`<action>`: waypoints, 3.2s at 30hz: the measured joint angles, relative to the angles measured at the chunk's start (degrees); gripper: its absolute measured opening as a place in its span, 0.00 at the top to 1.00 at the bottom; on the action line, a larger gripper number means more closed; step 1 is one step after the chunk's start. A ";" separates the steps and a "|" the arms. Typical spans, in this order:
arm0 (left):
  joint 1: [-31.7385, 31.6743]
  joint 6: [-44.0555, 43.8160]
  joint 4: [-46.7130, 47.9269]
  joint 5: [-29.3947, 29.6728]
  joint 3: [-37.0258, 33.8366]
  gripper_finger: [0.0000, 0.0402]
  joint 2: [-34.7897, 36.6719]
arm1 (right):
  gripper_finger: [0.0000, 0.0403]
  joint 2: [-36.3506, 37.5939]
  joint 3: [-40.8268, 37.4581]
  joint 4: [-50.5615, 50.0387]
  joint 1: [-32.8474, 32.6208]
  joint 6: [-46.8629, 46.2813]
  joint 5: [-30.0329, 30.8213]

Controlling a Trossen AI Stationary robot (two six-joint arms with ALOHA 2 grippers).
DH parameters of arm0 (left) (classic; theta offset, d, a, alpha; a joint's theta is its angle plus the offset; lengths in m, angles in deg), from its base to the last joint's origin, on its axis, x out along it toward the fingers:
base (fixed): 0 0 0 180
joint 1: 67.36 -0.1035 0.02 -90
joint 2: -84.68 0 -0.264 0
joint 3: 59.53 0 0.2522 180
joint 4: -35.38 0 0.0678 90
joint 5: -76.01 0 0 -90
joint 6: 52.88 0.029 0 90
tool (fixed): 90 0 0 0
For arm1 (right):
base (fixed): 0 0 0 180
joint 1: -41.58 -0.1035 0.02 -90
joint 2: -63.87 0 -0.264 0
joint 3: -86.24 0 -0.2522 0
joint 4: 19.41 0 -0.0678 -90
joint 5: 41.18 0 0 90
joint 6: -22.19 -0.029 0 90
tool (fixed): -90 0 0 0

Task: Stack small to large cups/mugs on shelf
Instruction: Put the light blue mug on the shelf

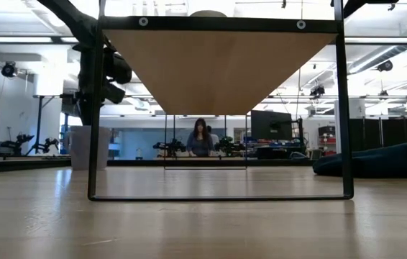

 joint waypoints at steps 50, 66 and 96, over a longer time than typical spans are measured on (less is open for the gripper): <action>12.10 21.74 -1.33 -0.18 1.26 0.79 0.87 | 0.60 0.07 -0.02 -2.56 0.00 0.13 -0.02; 11.77 -40.47 0.48 0.07 -3.94 0.63 12.29 | 0.60 0.09 -0.02 -2.60 0.05 -1.59 1.48; 12.04 -62.06 3.79 1.63 -8.74 0.62 11.02 | 0.60 0.11 -0.02 -2.58 4.52 8.27 1.40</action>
